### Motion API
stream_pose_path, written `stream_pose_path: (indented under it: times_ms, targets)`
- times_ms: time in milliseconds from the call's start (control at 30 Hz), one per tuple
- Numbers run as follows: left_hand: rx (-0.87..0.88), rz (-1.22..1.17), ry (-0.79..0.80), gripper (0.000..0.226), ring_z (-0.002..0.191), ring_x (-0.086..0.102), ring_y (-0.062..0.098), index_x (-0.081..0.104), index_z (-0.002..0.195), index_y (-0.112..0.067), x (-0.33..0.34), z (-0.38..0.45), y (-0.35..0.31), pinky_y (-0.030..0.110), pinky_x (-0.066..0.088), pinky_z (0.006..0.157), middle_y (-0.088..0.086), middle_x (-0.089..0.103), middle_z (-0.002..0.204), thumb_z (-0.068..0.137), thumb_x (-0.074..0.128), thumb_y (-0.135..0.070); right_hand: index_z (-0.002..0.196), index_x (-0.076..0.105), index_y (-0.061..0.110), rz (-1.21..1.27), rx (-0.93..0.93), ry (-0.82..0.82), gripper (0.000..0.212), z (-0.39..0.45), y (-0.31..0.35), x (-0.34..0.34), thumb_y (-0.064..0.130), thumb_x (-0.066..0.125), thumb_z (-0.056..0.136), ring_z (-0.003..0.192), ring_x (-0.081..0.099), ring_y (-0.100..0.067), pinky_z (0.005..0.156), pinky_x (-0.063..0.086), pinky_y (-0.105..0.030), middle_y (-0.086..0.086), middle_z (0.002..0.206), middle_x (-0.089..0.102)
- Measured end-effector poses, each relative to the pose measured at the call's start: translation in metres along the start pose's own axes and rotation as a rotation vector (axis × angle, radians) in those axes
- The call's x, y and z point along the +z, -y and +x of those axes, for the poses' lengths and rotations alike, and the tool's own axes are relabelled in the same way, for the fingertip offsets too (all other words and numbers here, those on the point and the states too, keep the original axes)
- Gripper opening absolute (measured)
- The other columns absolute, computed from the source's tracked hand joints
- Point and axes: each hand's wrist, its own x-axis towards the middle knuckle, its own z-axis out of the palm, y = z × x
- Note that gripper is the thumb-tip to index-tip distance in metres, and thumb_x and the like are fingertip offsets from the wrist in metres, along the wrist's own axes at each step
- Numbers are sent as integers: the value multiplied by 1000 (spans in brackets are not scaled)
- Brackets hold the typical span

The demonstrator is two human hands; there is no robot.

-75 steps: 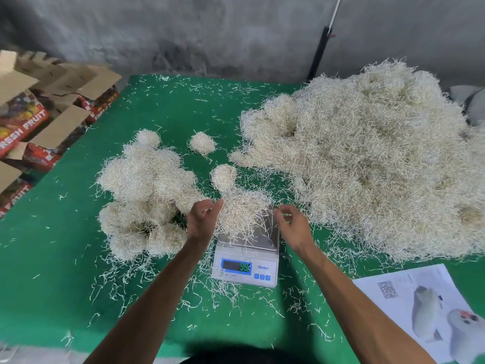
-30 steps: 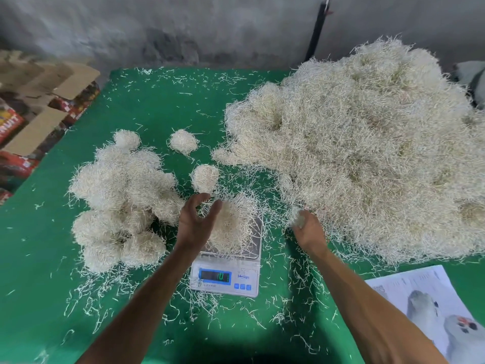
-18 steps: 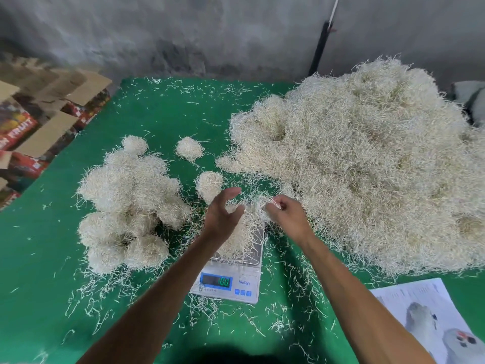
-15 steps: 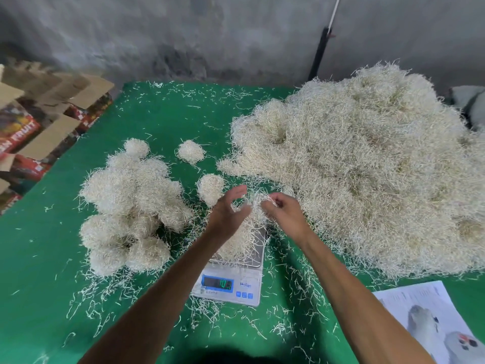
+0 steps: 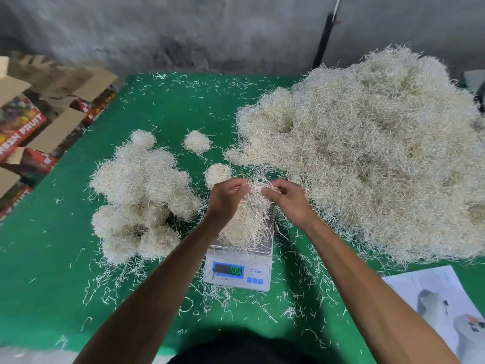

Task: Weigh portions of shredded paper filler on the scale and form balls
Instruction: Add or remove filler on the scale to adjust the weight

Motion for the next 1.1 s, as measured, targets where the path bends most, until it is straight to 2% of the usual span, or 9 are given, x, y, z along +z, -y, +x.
stream_pose_path:
  times_ms: [167,300,400,567,700,800,867,967,1100]
  targets:
    - [-79,-82,-46,22,64,64,-8,74,111,-11,-5,-6,0,8,47,57,-16,70,82,90,72,-16,97,74,20,5,30,-4,28,1,-3,4,47,78,88,82,67,-30,82,63,-37,-22,101,65]
    - [-102,-151,-58,18,72,70,23,73,109,-8,-10,-6,-1,36,60,62,8,75,87,93,69,-14,98,72,12,21,53,-51,24,-1,-3,-1,35,75,94,70,62,-17,70,58,-31,1,78,65]
    - [-201,-205,-94,25,83,73,24,70,117,-9,-14,-6,-2,39,62,67,8,75,90,93,67,-17,92,67,12,66,60,-206,17,-2,-1,-13,28,71,97,70,58,-21,66,54,-25,1,73,60]
    - [-173,-227,-46,30,88,72,25,66,122,-3,-12,-9,-7,48,62,76,12,74,101,94,67,-15,93,69,14,20,32,-183,21,-4,1,-18,35,72,96,74,62,-21,80,62,-45,-4,82,60]
    - [-145,-236,127,51,109,67,13,57,135,-8,-6,-6,-11,27,57,92,12,65,129,91,73,-27,91,70,17,46,-61,-154,26,-5,12,-8,42,72,95,72,58,-15,76,58,-40,1,78,59]
    - [-111,-215,172,61,101,64,-6,53,140,-16,-3,-2,-16,7,51,78,8,60,136,88,75,-39,92,71,22,58,-123,-178,22,-3,29,-6,44,71,96,74,56,-21,74,57,-45,-14,86,61]
    - [-110,-246,168,63,104,64,-5,52,140,-20,-3,2,-22,11,53,81,8,59,138,87,75,-44,92,71,23,74,-176,-195,21,-1,44,-8,43,71,97,74,55,-17,72,55,-33,-7,83,62]
    - [-112,-320,138,53,112,67,14,56,134,-26,-5,9,-32,34,57,95,9,64,132,87,75,-43,92,72,24,112,-236,-195,21,1,64,-9,44,70,96,72,50,-16,66,49,-23,2,82,60]
    - [-36,-351,40,40,90,72,6,60,129,-19,-7,16,-46,24,59,80,-1,74,103,92,72,-28,100,69,10,132,-300,-183,31,4,80,-8,41,69,98,75,48,-18,70,49,-24,-14,87,57]
